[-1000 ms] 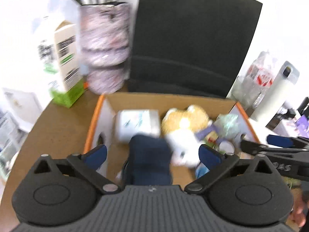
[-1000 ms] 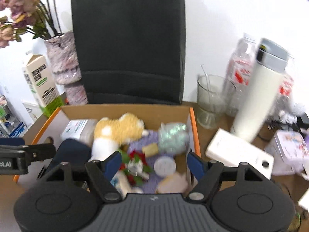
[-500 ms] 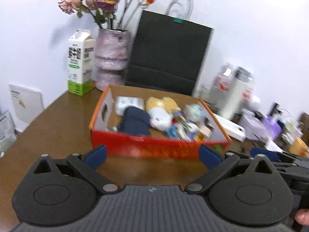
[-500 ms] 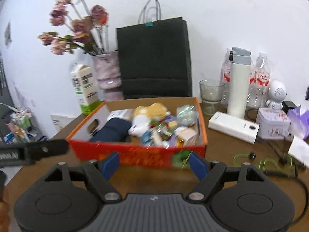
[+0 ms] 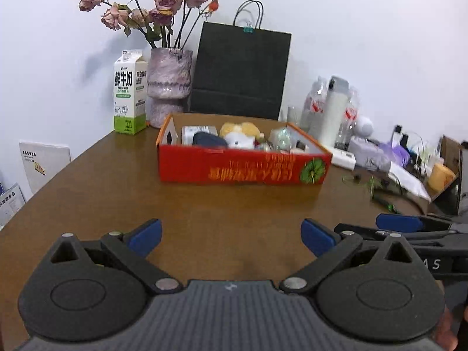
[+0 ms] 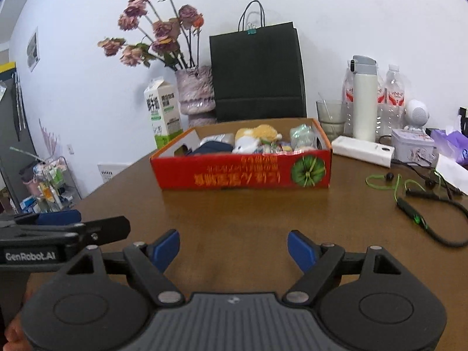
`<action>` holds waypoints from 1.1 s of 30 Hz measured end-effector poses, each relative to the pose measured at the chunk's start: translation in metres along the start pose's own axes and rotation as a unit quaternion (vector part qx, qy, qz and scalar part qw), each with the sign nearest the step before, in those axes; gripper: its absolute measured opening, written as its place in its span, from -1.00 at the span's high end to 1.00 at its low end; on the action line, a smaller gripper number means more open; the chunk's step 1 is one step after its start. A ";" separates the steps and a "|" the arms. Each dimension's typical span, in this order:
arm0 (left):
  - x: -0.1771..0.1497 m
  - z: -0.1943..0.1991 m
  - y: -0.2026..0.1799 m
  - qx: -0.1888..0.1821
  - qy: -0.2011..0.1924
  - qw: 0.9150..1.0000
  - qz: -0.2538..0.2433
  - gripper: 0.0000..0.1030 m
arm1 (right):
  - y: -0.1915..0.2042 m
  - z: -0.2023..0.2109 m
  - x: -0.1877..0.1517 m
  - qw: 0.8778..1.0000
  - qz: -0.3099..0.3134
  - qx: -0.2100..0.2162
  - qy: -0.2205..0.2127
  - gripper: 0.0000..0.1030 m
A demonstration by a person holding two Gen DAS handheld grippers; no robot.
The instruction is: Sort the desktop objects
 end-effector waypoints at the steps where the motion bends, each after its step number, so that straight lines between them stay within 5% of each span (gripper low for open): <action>1: -0.007 0.002 0.000 0.001 0.001 1.000 -0.004 -1.00 | 0.002 0.003 -0.007 1.000 0.007 -0.004 0.001 -0.57; 12: -0.056 0.024 0.004 0.001 0.034 0.999 0.004 -1.00 | -0.004 0.036 -0.071 0.999 0.008 -0.033 0.035 -0.68; 33: -0.059 -0.030 0.028 0.014 0.095 0.995 0.022 -1.00 | 0.000 -0.011 -0.058 0.996 0.016 -0.063 0.054 -0.89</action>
Point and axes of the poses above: each gripper's, at about its wrist camera, not at the fingertips, and z roughly against the way its jaws point, y to its left, x to its top, the point moved 6 cm from there along -z, roughly the way its jaws point, and after that the axes turned 6 degrees about -x, right-handed, at the moved point
